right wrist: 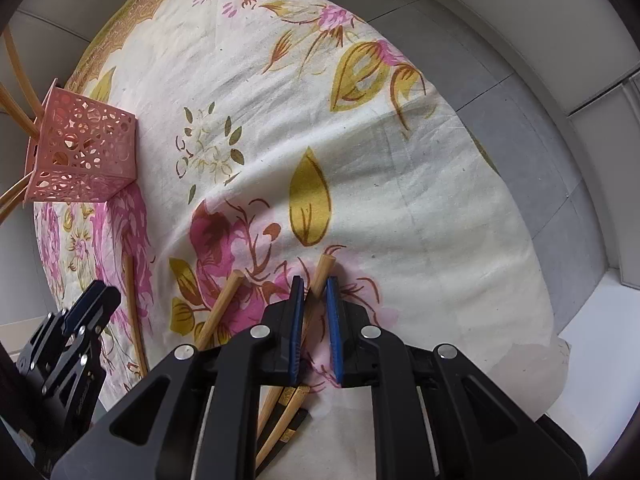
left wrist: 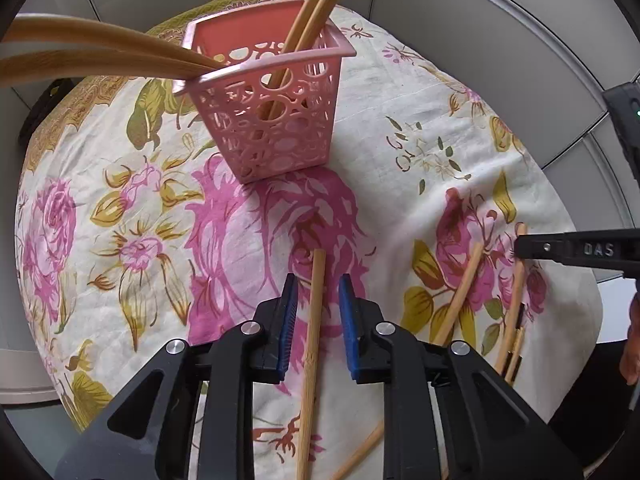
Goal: Organize utensils
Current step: 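Lift both held chopsticks and carry them over the pink cup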
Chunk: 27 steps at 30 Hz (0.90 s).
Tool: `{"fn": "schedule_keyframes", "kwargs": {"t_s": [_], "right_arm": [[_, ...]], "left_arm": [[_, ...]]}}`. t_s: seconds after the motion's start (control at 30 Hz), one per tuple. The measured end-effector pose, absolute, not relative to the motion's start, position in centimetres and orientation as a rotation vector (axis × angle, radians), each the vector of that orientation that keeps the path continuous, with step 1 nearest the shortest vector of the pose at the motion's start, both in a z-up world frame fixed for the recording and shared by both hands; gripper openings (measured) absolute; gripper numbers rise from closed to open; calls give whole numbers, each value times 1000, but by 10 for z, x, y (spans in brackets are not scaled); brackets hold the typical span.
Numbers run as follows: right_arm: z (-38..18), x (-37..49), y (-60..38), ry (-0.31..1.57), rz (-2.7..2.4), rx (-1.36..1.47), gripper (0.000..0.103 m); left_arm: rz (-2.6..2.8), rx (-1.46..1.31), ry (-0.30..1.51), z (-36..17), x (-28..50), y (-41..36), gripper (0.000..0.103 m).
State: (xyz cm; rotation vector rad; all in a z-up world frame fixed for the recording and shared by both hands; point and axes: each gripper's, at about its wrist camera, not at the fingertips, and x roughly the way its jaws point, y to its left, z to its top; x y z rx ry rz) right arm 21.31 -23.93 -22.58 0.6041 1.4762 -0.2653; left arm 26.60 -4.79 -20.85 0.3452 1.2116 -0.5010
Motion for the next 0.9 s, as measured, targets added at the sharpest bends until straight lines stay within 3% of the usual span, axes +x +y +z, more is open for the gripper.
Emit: {"fn": "schedule_keyframes", "kwargs": {"t_s": [0.1, 0.13, 0.23, 0.3, 0.37, 0.4, 0.43, 0.67, 0.9], "right_arm": [[-226, 211, -251, 1491, -247, 626, 12], [-226, 212, -256, 1495, -244, 627, 12], [-235, 208, -258, 1505, -239, 630, 12], [-235, 211, -260, 1507, -237, 639, 12], [-235, 210, -268, 1511, -233, 630, 13], [-235, 211, -269, 1512, -235, 626, 13], [-236, 213, -269, 1505, -242, 624, 12], [-234, 213, -239, 1377, -205, 668, 11], [-171, 172, -223, 1066, -74, 652, 10]], "left_arm": [[-443, 379, 1224, -219, 276, -56, 26], [-430, 389, 1233, -223, 278, -58, 34], [-417, 387, 1240, -230, 284, -60, 44], [-418, 387, 1251, -231, 288, -59, 45], [-452, 386, 1257, -230, 287, -60, 33], [-487, 372, 1265, -230, 286, -61, 17], [-495, 386, 1261, -230, 285, -65, 8], [-562, 266, 1218, -209, 271, -52, 7], [-577, 105, 1010, -138, 236, -14, 7]]}}
